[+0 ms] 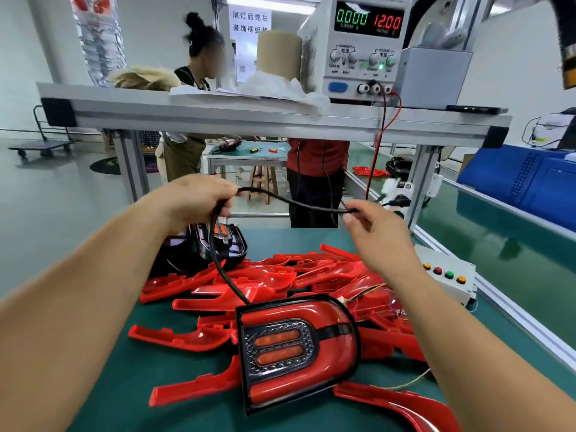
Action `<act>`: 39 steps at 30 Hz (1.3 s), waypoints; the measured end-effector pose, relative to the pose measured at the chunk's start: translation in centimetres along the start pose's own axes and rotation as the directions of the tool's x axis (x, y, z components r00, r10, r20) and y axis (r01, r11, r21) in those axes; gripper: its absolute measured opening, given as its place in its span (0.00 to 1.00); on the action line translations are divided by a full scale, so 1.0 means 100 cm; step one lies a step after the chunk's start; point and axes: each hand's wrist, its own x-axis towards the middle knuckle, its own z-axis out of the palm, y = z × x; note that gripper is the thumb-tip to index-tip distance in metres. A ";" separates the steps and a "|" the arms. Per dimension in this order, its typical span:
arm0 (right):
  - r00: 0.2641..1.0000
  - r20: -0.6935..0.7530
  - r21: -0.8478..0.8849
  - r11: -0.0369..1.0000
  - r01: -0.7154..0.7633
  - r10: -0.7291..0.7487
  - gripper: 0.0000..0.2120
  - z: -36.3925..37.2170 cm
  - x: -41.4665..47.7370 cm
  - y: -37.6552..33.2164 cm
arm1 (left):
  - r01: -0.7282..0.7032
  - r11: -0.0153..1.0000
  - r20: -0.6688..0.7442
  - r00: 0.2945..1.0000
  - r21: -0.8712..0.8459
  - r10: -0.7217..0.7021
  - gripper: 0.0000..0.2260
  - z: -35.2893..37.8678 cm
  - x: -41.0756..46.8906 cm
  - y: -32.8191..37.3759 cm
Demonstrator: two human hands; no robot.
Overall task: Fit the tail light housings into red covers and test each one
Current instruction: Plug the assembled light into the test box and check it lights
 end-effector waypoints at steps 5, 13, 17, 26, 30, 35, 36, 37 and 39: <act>0.978 0.076 -0.161 0.966 0.204 -0.194 0.19 0.035 -0.007 -0.034 | -0.229 0.801 -0.083 0.941 0.553 0.327 0.19 0.061 0.010 0.068; 0.838 0.338 0.088 0.900 0.426 -0.429 0.15 0.025 -0.013 -0.022 | -0.391 0.883 0.115 0.921 0.261 0.373 0.15 0.120 0.037 0.077; 0.912 0.317 -0.017 0.960 0.281 -0.261 0.10 -0.005 -0.017 0.023 | -0.399 0.817 0.107 0.914 0.416 0.392 0.15 0.114 0.048 0.060; 0.800 0.598 -0.527 0.724 0.445 -0.056 0.12 -0.001 -0.035 0.060 | -0.523 0.627 0.236 0.842 0.578 0.485 0.16 0.117 0.049 0.028; 0.884 0.460 -0.440 0.844 0.306 -0.081 0.09 -0.009 -0.027 0.066 | -0.558 0.591 0.243 0.814 0.582 0.528 0.16 0.121 0.050 0.028; 0.991 0.108 -0.128 0.987 0.093 -0.080 0.05 -0.021 -0.014 0.074 | -0.543 0.630 0.330 0.839 0.555 0.432 0.10 0.129 0.053 0.031; 0.995 0.066 -0.042 0.997 0.072 -0.069 0.05 -0.022 -0.013 0.074 | -0.549 0.641 0.353 0.836 0.536 0.420 0.10 0.131 0.054 0.032; 0.997 0.033 0.028 0.997 0.065 -0.066 0.05 -0.022 -0.012 0.074 | -0.560 0.652 0.376 0.828 0.512 0.416 0.10 0.133 0.054 0.032; 0.997 0.000 0.085 0.993 0.078 -0.079 0.06 -0.020 -0.012 0.074 | -0.585 0.661 0.424 0.806 0.470 0.412 0.10 0.138 0.054 0.033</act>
